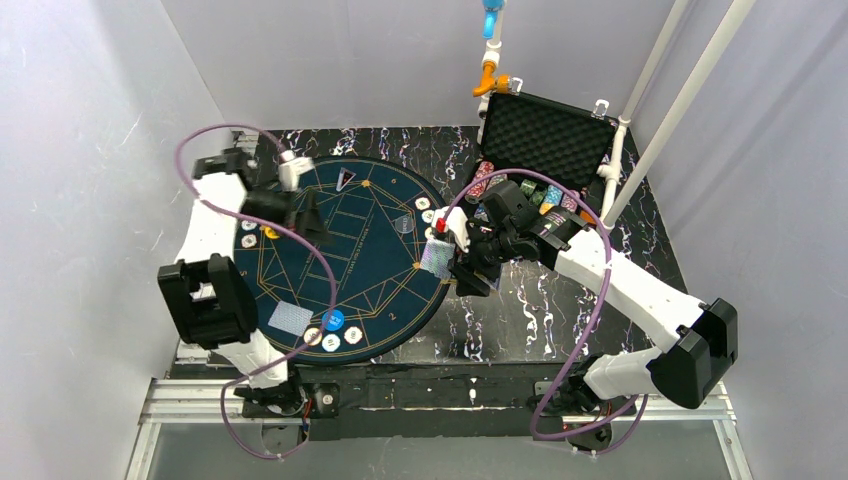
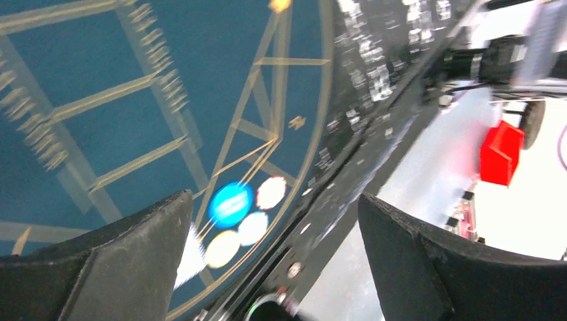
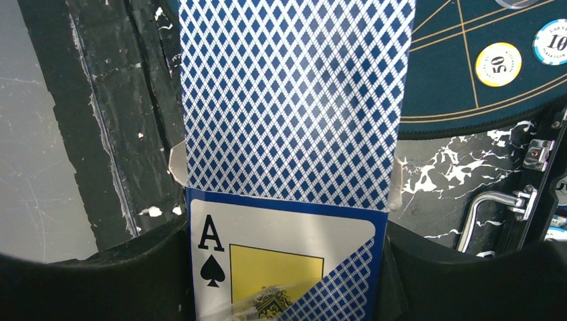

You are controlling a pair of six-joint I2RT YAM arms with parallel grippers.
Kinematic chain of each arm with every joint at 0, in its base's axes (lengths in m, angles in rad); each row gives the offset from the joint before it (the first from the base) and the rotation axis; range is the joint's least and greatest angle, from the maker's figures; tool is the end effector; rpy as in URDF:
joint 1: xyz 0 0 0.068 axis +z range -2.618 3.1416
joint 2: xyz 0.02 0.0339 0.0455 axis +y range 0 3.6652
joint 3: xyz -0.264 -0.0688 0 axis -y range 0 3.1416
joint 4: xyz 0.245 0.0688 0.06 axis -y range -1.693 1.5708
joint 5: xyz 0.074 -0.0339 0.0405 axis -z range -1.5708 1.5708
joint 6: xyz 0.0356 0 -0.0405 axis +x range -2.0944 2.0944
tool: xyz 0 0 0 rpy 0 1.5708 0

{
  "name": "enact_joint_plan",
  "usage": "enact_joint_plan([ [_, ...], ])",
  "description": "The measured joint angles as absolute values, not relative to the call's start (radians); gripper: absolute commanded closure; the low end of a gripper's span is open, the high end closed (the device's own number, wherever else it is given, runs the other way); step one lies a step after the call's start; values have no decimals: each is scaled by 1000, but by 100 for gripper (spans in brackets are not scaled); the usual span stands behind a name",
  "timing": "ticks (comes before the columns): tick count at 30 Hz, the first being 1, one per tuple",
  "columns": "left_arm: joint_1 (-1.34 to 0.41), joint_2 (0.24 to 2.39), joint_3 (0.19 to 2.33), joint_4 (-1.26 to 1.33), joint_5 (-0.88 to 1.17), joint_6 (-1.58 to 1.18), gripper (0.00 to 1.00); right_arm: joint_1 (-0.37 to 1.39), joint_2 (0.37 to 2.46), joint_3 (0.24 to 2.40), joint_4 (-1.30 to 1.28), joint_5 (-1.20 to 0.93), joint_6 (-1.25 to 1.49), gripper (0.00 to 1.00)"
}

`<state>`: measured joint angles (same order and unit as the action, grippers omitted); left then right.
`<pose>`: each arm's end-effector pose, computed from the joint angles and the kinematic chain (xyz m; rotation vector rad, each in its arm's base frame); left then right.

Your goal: Distribute texas hold em gaming equipment

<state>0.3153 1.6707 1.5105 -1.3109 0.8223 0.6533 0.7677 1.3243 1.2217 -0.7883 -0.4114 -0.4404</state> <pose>0.3005 0.0706 0.2986 0.4786 2.4785 -0.9152 0.1862 0.1995 0.3212 -1.5474 1.9226 0.6485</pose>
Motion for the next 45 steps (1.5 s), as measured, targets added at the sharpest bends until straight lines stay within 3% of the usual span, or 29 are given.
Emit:
enact_joint_plan([
  [5, -55, 1558, 1427, -1118, 968, 348, 7, 768, 1324, 1221, -771, -420, -428, 99],
  [9, -233, 1501, 1358, -925, 1040, 88, 8, 768, 1324, 1221, -757, -427, -422, 99],
  [17, -380, 1496, 1291, -608, 1084, -254, 8, 768, 1324, 1221, -751, -431, -422, 99],
  [23, -426, 1497, 1289, -492, 1083, -365, 11, 768, 1324, 1221, -751, -434, -422, 99],
  [33, -464, 1538, 1288, -445, 1053, -418, 27, 768, 1324, 1221, -741, -442, -422, 99],
  [40, -474, 1575, 1287, -462, 1052, -419, 59, 768, 1324, 1221, -731, -445, -422, 99],
  [45, -473, 1567, 1284, -484, 1090, -396, 67, 768, 1323, 1221, -744, -440, -422, 99],
])
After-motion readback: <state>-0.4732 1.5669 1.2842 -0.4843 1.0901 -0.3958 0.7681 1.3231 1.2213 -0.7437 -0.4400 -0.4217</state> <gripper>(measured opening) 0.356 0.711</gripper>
